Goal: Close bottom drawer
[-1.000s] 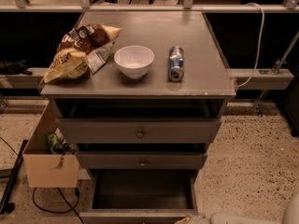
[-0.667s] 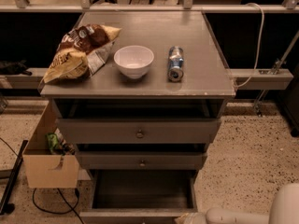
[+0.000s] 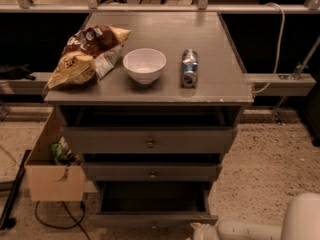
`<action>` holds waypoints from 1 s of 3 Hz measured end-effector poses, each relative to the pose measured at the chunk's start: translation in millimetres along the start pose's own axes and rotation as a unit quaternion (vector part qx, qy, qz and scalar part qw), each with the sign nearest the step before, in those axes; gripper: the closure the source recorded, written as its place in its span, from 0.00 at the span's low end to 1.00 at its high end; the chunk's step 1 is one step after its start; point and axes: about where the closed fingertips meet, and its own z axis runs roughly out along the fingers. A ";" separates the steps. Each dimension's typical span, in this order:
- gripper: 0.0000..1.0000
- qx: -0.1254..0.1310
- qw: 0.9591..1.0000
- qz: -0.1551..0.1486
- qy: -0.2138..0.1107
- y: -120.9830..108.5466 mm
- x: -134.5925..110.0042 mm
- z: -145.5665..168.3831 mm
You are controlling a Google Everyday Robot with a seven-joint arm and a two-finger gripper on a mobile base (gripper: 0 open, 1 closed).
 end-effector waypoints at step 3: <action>0.96 0.042 0.999 -0.025 -0.013 -64.9 -50.3 18.0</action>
Offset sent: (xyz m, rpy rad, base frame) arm 0.1851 -0.0041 0.0044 -0.0892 -0.1881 -0.0307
